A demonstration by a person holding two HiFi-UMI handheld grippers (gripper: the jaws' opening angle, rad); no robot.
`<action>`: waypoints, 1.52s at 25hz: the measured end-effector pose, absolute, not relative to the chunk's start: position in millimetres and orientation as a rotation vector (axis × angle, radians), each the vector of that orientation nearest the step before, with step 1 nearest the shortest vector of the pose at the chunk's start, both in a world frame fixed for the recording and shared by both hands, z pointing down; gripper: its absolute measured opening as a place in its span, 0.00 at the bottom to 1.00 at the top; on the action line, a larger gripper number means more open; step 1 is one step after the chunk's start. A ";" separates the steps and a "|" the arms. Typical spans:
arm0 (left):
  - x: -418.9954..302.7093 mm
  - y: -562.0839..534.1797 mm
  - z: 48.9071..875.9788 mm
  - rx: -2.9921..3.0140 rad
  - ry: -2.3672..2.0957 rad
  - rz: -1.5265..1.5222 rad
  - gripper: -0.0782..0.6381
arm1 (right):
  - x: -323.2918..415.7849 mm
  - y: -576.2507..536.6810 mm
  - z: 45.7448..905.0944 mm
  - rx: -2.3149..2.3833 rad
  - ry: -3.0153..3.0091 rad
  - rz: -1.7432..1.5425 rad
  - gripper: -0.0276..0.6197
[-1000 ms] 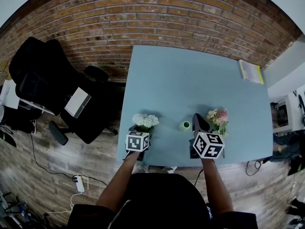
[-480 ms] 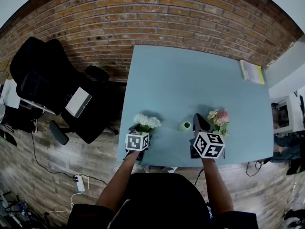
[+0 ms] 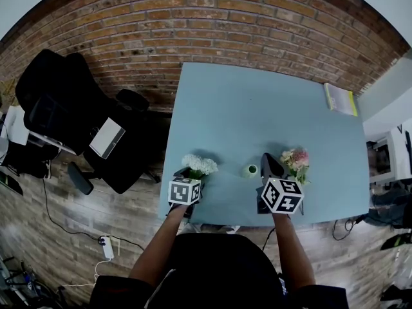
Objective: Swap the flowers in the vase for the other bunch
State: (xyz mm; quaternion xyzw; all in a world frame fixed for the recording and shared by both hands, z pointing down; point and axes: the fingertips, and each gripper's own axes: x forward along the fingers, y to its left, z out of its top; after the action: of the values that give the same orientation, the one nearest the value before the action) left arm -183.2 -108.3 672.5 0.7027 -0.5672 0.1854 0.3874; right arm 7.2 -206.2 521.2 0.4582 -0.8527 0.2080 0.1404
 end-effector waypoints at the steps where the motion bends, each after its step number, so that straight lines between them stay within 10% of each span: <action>1: -183.1 -107.4 671.0 1.791 -1.440 0.473 0.49 | 7.5 -206.2 520.4 1.326 -2.464 0.601 0.06; 38: -184.0 -109.4 647.8 1.847 -1.436 0.435 0.47 | 5.9 -199.7 517.7 1.331 -2.480 0.600 0.06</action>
State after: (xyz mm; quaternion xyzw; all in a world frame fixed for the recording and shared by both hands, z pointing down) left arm -184.0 -109.4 647.8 0.7205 -0.5602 0.1696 0.3718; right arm 5.9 -199.7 517.7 0.4584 -0.8543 0.2066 0.1314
